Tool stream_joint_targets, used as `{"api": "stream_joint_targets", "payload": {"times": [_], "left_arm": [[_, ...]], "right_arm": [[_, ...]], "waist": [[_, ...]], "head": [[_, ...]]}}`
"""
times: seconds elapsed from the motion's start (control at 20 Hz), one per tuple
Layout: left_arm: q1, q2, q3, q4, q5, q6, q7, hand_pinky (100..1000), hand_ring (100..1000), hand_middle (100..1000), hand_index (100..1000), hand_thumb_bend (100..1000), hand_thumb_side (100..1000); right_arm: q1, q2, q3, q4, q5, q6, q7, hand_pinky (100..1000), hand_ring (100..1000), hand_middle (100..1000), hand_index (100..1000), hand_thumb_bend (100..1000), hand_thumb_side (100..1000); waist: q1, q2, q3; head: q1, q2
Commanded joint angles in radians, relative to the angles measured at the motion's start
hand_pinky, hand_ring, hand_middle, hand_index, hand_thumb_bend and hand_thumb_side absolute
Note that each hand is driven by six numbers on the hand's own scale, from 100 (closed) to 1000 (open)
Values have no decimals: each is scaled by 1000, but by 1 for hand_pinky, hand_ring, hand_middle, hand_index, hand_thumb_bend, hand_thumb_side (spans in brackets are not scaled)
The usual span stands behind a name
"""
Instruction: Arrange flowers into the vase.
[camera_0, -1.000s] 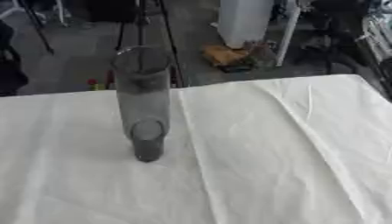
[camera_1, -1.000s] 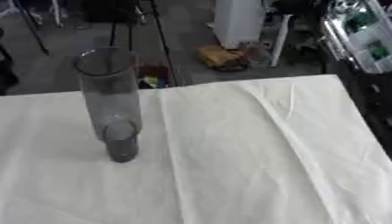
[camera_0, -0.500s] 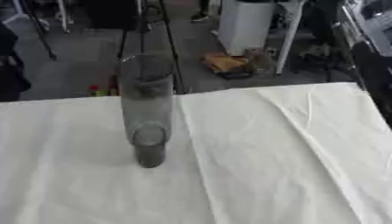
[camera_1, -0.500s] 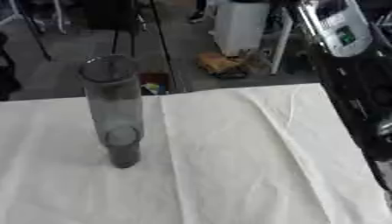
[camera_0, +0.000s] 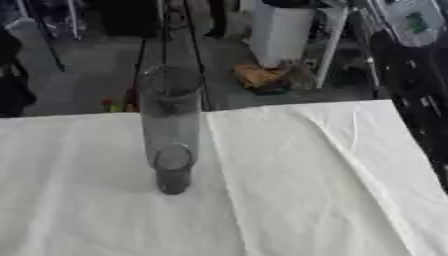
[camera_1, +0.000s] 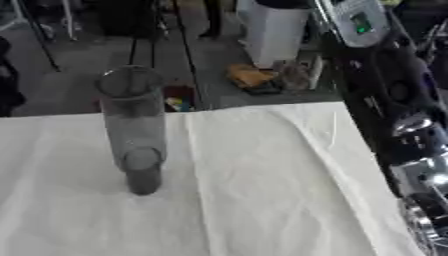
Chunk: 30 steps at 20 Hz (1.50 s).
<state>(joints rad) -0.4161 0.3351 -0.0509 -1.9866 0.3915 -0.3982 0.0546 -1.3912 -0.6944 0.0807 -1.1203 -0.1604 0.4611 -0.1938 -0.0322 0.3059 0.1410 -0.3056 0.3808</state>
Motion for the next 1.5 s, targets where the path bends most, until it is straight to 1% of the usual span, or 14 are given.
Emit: {"api": "stream_joint_targets", "payload": {"times": [0.05,0.1,0.15,0.4,0.55,0.85,0.95,1.1,1.3,1.5], "left_arm": [[-20,29,-2,-13,9,0,-9,839,803,862,913,100,835],[-23,29,-3,-13,12,-1,-11,839,803,862,913,100,835],[-25,30,-4,-13,14,-1,-13,839,803,862,913,100,834],[-30,31,-7,-13,19,0,-19,841,803,862,913,100,835],[-36,32,-10,-13,21,2,-23,841,803,862,913,100,835],[-44,32,-15,-13,25,7,-30,842,802,862,913,100,836],[-45,32,-18,-13,27,9,-33,842,802,862,913,100,837],[-48,31,-20,-13,30,11,-35,843,802,862,913,100,836],[-53,30,-22,-13,35,16,-37,843,801,862,913,100,838],[-60,28,-23,-13,43,18,-39,843,801,861,913,100,837]], "right_arm": [[-45,-1,-13,-5,-43,-21,-45,193,100,100,1000,100,100],[-50,4,-11,-6,-54,-28,-55,187,100,100,1000,100,100],[-56,9,-8,-8,-63,-35,-62,157,100,100,1000,100,100],[-83,29,-2,-16,-87,-76,-97,148,100,100,1000,100,100],[-102,46,5,-19,-102,-90,-113,145,100,100,1000,100,100],[-134,87,14,-21,-125,-81,-139,145,100,100,1000,100,100],[-148,114,14,-24,-138,-79,-149,145,100,100,1000,100,100],[-165,154,16,-50,-171,-76,-186,145,100,100,1000,100,100],[-167,183,25,-105,-225,-81,-226,143,100,100,1000,100,100],[-168,211,26,-132,-291,-90,-266,142,100,100,1000,100,100]], "waist": [[-2,-22,9],[-4,-21,15],[-5,-20,21],[-14,-16,46],[-21,-14,57],[-32,-11,74],[-36,-12,84],[-38,-12,89],[-42,-13,94],[-44,-15,109]], "head": [[-17,-21],[-22,-23],[-28,-24],[-54,-26],[-66,-33],[-72,-26],[-72,-19],[-73,-12],[-80,-12],[-90,-12]]}}
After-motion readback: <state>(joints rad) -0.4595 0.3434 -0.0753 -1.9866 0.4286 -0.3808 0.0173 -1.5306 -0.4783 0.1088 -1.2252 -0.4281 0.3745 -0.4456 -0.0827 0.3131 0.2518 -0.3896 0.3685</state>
